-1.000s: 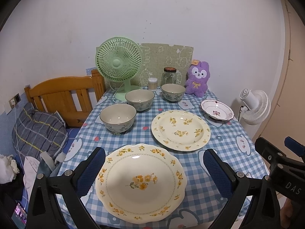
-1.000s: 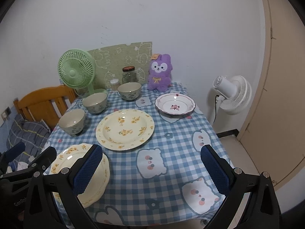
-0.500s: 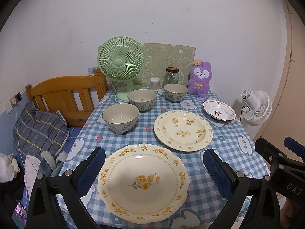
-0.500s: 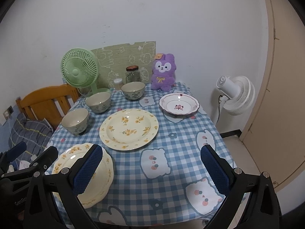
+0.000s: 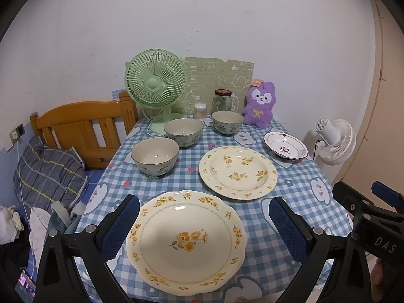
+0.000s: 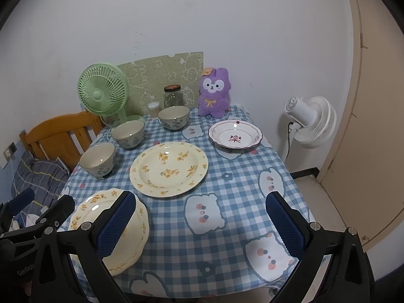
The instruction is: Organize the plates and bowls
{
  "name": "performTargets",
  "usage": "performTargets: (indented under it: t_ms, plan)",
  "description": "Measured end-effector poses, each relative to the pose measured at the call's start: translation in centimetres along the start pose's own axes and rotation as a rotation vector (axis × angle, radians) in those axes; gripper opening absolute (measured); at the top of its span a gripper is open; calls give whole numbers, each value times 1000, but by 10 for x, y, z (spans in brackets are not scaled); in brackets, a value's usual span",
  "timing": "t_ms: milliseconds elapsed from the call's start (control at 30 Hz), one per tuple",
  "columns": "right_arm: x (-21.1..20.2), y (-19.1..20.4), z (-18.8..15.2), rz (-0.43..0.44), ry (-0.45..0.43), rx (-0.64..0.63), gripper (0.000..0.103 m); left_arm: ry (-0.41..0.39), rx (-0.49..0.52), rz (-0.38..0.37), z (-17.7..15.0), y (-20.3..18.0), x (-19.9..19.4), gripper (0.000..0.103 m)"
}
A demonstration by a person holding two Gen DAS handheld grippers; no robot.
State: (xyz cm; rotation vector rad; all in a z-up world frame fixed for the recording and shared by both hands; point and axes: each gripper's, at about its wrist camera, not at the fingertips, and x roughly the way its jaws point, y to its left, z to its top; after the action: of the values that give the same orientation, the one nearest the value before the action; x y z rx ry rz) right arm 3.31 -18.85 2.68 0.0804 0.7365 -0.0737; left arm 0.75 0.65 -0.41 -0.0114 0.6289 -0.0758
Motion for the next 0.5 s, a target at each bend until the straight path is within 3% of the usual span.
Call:
performTargets:
  t_ms: [500]
  plan:
    - [-2,1,4,6,-11,-20,103,-8,-8,28,1,0,0,102]
